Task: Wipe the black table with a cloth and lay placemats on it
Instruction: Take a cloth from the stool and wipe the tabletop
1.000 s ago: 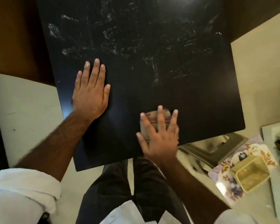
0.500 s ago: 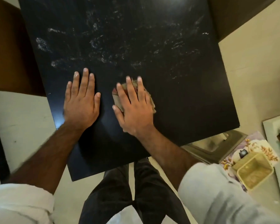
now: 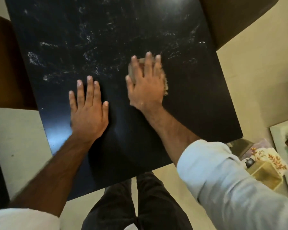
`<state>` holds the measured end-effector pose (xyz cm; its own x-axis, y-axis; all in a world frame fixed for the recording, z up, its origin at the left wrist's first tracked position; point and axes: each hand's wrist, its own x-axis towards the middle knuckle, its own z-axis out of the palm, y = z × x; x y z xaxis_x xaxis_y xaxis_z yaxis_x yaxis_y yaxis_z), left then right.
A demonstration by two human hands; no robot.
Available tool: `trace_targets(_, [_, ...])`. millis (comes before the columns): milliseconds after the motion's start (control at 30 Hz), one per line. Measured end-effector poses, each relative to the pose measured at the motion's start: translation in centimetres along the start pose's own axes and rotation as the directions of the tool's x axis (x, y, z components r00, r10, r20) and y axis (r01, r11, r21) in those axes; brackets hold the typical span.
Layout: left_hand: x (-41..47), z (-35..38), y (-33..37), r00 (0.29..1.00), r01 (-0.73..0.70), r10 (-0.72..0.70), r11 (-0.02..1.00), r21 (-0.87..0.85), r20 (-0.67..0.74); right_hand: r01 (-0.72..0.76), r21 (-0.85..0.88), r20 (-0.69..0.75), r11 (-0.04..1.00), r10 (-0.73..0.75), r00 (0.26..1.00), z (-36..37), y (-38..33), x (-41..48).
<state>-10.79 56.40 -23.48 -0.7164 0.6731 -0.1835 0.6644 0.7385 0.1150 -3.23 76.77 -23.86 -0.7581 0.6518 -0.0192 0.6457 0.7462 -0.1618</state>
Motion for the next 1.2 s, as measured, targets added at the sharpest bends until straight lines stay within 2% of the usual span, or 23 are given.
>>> trace_targets(100, [2.1,0.2,1.9,0.997,-0.072,0.072,0.997,0.012,0.013,0.135,0.045,0.04,0.99,-0.137,0.99,0.3,-0.5,-4.8])
trace_targets(167, [3.0,0.4,2.4,0.998,-0.065,0.064,0.998,0.003,0.017,0.134,0.062,0.075,0.989,-0.138,0.988,0.1,1.4,-8.4])
trace_targets(300, [3.0,1.1,2.4,0.998,-0.054,0.054,0.999,0.004,-0.041,-0.065,-0.027,0.111,0.998,0.067,0.992,-1.4,7.2,-9.9])
trace_targets(400, [3.0,1.4,2.3,0.996,-0.056,0.057,0.998,0.007,-0.063,-0.259,-0.043,0.065,0.965,0.261,0.963,-2.5,10.6,-4.8])
trace_targets(467, [3.1,1.5,2.3,0.996,-0.056,0.057,0.998,0.01,-0.066,-0.299,-0.035,0.028,0.954,0.3,0.953,-2.6,10.8,-0.5])
trace_targets(633, [3.0,1.4,2.5,0.998,-0.05,0.051,0.999,0.013,-0.044,-0.168,-0.035,-0.016,0.985,0.168,0.986,-1.0,4.6,3.7])
trace_targets(767, [2.9,1.3,2.4,0.997,-0.071,0.071,0.997,0.001,-0.041,0.024,0.038,0.019,0.999,-0.025,1.0,-0.1,2.3,-4.0])
trace_targets(833, [3.0,1.3,2.5,0.996,-0.071,0.071,0.997,-0.001,-0.048,0.029,0.054,0.073,0.998,-0.033,0.997,0.0,4.0,-9.2])
trace_targets(933, [3.0,1.5,2.7,0.996,-0.066,0.066,0.998,0.004,-0.068,-0.121,0.012,0.098,0.993,0.119,0.988,-1.2,9.6,-13.7])
trace_targets(1000, [3.1,1.5,2.6,0.995,-0.065,0.065,0.998,0.003,-0.072,-0.245,-0.029,0.093,0.969,0.247,0.965,-2.4,13.4,-12.8])
trace_targets(1100, [3.2,1.7,2.6,0.994,-0.072,0.072,0.997,0.009,-0.085,-0.382,-0.032,0.07,0.923,0.384,0.921,-3.2,16.6,-6.8])
trace_targets(1200, [3.3,1.9,2.5,0.994,-0.073,0.075,0.997,0.021,-0.085,-0.422,-0.006,0.019,0.906,0.422,0.906,-3.2,16.4,1.4])
